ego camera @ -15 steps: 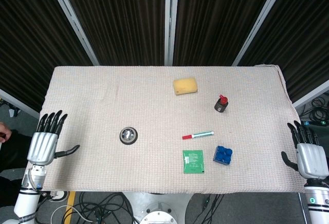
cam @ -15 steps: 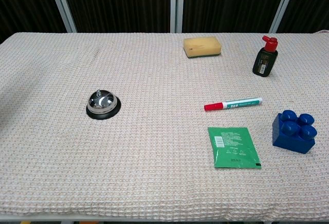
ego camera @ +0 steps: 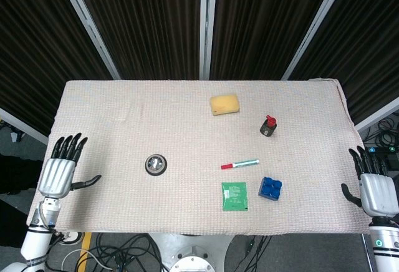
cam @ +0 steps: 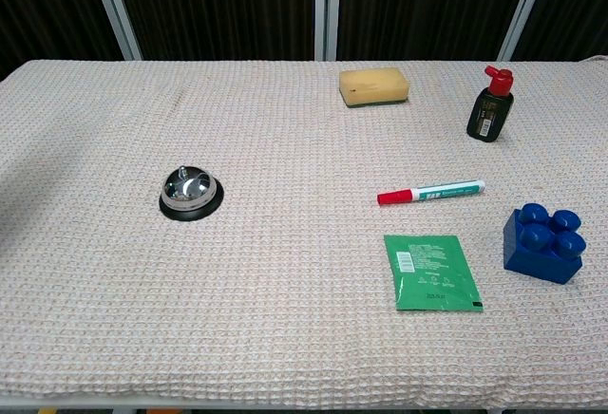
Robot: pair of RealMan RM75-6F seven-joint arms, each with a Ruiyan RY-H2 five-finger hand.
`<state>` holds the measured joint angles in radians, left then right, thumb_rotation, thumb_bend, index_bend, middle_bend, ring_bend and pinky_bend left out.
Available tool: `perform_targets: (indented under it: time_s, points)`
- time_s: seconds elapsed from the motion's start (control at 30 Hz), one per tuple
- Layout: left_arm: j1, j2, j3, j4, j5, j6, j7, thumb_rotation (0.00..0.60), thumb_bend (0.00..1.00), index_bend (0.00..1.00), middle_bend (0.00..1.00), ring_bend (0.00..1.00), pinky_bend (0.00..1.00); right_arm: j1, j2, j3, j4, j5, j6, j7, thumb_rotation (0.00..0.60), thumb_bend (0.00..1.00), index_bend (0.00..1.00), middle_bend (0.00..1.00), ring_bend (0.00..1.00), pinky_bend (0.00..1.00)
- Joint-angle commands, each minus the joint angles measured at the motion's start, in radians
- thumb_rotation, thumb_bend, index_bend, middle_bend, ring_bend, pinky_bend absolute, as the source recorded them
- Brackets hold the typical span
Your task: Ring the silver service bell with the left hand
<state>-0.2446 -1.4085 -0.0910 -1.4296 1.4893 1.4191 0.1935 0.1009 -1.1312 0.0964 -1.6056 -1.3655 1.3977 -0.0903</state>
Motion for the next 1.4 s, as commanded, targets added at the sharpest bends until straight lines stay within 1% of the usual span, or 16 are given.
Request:
perform_targets:
  time_s: [0.03, 0.17, 0.27, 0.5, 0.63, 0.77, 0.9, 1.13, 1.27, 1.4]
  points:
    - [-0.023, -0.014, -0.008, 0.007, 0.001, -0.023, -0.002, 0.001, 0.0, 0.0, 0.0, 0.0, 0.0, -0.001, 0.001, -0.002, 0.003, -0.001, 0.0, -0.001, 0.6, 0.24, 0.0, 0.0, 0.0, 0.0]
    - [-0.068, -0.062, -0.01, 0.043, 0.015, -0.073, -0.018, 0.002, 0.0, 0.0, 0.0, 0.0, 0.0, -0.003, 0.0, 0.002, 0.018, 0.005, 0.002, 0.009, 0.6, 0.24, 0.0, 0.0, 0.0, 0.0]
    - [-0.104, -0.127, -0.009, 0.09, 0.017, -0.117, -0.051, 0.0, 0.0, 0.0, 0.0, 0.0, 0.0, -0.003, 0.002, 0.006, 0.026, 0.018, -0.005, 0.02, 0.6, 0.24, 0.0, 0.0, 0.0, 0.0]
    - [-0.177, -0.279, 0.023, 0.244, 0.014, -0.247, -0.104, 0.0, 0.0, 0.0, 0.0, 0.0, 0.0, -0.004, 0.003, 0.007, 0.039, 0.025, -0.013, 0.033, 0.6, 0.24, 0.0, 0.0, 0.0, 0.0]
    - [-0.203, -0.341, 0.03, 0.306, 0.029, -0.262, -0.13, 0.0, 0.0, 0.0, 0.0, 0.0, 0.0, -0.003, 0.002, 0.008, 0.046, 0.025, -0.014, 0.038, 0.6, 0.24, 0.0, 0.0, 0.0, 0.0]
    - [-0.228, -0.376, 0.025, 0.327, 0.048, -0.252, -0.144, 0.0, 0.0, 0.0, 0.0, 0.0, 0.0, -0.003, 0.0, 0.008, 0.053, 0.027, -0.019, 0.045, 0.6, 0.24, 0.0, 0.0, 0.0, 0.0]
    - [-0.249, -0.4, 0.034, 0.348, 0.068, -0.255, -0.154, 0.0, 0.0, 0.0, 0.0, 0.0, 0.0, -0.002, -0.001, 0.008, 0.059, 0.025, -0.02, 0.054, 0.6, 0.24, 0.0, 0.0, 0.0, 0.0]
    - [-0.275, -0.457, 0.049, 0.446, 0.055, -0.309, -0.198, 0.0, 0.0, 0.0, 0.0, 0.0, 0.0, -0.004, 0.003, 0.01, 0.06, 0.025, -0.016, 0.061, 0.6, 0.24, 0.0, 0.0, 0.0, 0.0]
    - [-0.285, -0.465, 0.064, 0.486, 0.04, -0.363, -0.217, 0.0, 0.0, 0.0, 0.0, 0.0, 0.0, -0.004, 0.003, 0.01, 0.062, 0.028, -0.021, 0.061, 0.6, 0.24, 0.0, 0.0, 0.0, 0.0]
    - [-0.287, -0.467, 0.065, 0.502, 0.048, -0.34, -0.223, 0.0, 0.0, 0.0, 0.0, 0.0, 0.0, -0.002, 0.001, 0.011, 0.063, 0.03, -0.024, 0.059, 0.6, 0.24, 0.0, 0.0, 0.0, 0.0]
